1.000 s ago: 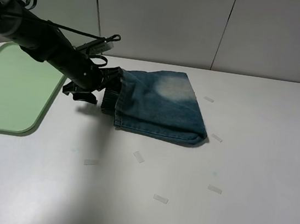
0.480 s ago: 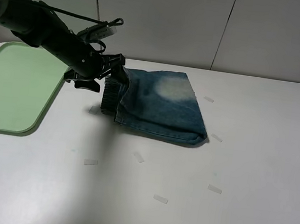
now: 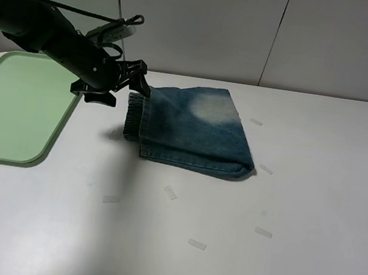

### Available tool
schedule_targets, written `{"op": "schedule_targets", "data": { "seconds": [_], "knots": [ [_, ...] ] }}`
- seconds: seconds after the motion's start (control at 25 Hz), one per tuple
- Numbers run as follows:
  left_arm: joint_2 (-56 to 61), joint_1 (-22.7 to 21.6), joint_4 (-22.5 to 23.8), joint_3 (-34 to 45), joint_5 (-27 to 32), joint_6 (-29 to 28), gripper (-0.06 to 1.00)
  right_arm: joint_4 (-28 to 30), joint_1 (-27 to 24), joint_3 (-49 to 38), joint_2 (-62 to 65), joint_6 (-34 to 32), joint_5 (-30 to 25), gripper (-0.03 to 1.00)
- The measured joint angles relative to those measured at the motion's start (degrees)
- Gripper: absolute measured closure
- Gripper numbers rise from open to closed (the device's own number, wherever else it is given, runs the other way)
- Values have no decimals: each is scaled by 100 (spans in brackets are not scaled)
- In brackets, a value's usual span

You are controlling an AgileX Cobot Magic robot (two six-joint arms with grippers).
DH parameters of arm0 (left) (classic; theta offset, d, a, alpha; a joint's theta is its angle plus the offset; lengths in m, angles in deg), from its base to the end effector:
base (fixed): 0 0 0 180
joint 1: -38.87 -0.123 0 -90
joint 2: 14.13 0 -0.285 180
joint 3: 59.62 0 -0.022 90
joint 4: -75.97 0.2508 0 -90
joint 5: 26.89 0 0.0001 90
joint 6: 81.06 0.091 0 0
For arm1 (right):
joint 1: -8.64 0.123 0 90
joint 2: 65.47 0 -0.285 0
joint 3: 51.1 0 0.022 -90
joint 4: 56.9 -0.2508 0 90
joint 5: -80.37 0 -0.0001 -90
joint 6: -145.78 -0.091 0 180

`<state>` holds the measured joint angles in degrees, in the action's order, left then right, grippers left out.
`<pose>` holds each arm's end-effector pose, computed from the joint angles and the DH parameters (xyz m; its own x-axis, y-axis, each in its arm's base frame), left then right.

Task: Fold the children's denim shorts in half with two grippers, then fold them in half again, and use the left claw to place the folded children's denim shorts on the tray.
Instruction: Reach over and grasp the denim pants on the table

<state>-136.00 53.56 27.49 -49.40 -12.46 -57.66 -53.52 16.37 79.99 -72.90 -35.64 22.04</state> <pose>0.3890 -0.1196 0.1430 -0.8410 -0.1953 -0.5046 0.0181 0.9219 -0.3871 -0.0028 -0.0050 0.2792 -0.4123 -0.0622 -0.9089 -0.0917 0.9954 -0.0266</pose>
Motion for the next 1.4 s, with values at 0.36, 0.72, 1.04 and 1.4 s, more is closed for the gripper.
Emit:
{"op": "schedule_targets", "data": {
  "seconds": [0.36,0.72,1.04,1.4],
  "knots": [
    [-254,0,-5,0,-59,6,15,0,0,0,0,0,0,27],
    [-543,157,-5,-319,-144,6,15,0,0,0,0,0,0,27],
    [-838,363,-94,-438,-206,6,15,0,0,0,0,0,0,27],
    [-1060,490,-154,-472,-469,23,15,0,0,0,0,0,0,27]
  ]
}}
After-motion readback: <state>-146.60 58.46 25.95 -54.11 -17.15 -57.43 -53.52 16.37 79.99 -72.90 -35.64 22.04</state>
